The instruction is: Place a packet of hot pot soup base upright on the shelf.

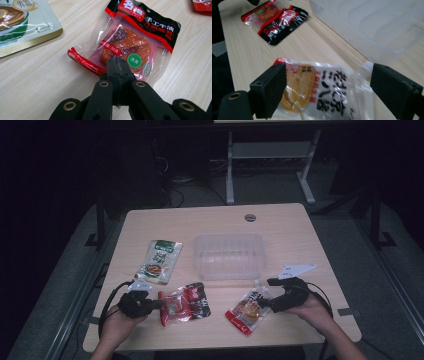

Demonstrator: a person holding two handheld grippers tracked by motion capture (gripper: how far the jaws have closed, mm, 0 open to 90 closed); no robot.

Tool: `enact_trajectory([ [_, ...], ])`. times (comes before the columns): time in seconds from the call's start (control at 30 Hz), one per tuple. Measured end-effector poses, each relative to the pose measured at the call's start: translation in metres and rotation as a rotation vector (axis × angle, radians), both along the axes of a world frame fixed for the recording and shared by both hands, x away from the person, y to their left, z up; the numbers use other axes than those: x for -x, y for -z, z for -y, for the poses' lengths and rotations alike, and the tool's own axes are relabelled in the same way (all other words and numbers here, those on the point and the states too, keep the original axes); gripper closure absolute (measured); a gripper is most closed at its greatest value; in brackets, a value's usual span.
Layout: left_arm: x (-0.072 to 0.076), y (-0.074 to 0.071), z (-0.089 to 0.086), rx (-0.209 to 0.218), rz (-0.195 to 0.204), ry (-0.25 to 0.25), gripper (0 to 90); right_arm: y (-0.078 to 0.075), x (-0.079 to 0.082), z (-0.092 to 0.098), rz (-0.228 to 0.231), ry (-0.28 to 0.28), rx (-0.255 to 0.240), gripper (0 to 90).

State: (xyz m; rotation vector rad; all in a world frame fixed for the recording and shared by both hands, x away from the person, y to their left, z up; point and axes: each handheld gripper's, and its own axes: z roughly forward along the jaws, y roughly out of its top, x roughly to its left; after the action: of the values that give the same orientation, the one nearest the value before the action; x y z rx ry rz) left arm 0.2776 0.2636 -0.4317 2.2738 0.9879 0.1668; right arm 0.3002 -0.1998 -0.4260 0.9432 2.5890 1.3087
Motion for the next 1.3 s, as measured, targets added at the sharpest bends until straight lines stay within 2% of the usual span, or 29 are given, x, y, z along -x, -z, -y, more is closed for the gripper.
enact_trajectory([
  [0.13,-0.002,0.001,0.0,-0.013,-0.001,0.005,89.6,-0.002,-0.002,-0.013,0.01,-0.028,-0.002,13.1],
  [0.17,-0.001,0.002,0.0,-0.03,-0.001,0.0,89.7,-0.003,-0.004,-0.023,0.005,-0.05,-0.016,13.1],
  [0.23,-0.002,0.003,0.001,-0.046,0.0,0.003,89.7,-0.004,-0.005,-0.03,0.002,-0.068,-0.016,13.1],
  [0.53,-0.005,0.009,0.0,-0.049,-0.032,0.003,89.7,-0.004,-0.012,-0.063,-0.008,-0.135,-0.029,13.1],
  [0.57,-0.006,0.01,0.0,-0.048,-0.041,0.0,89.7,-0.004,-0.013,-0.072,-0.008,-0.153,-0.035,13.1],
  [0.77,-0.007,0.013,0.0,-0.05,-0.055,-0.001,89.7,-0.003,-0.015,-0.085,-0.018,-0.184,-0.028,13.0],
  [0.83,-0.008,0.014,-0.001,-0.051,-0.06,-0.001,89.7,-0.004,-0.017,-0.093,-0.028,-0.206,-0.035,12.9],
  [1.07,-0.01,0.017,0.0,-0.058,-0.067,0.0,89.7,-0.003,-0.021,-0.108,-0.057,-0.229,-0.054,13.0],
  [1.1,-0.01,0.017,0.0,-0.057,-0.069,0.006,89.7,-0.001,-0.025,-0.114,-0.063,-0.245,-0.063,13.0],
  [1.23,-0.01,0.018,0.001,-0.055,-0.069,0.005,89.8,0.002,-0.029,-0.125,-0.088,-0.254,-0.092,13.3],
  [1.3,-0.01,0.018,0.001,-0.049,-0.073,0.001,89.7,0.005,-0.031,-0.132,-0.093,-0.267,-0.087,13.5],
])
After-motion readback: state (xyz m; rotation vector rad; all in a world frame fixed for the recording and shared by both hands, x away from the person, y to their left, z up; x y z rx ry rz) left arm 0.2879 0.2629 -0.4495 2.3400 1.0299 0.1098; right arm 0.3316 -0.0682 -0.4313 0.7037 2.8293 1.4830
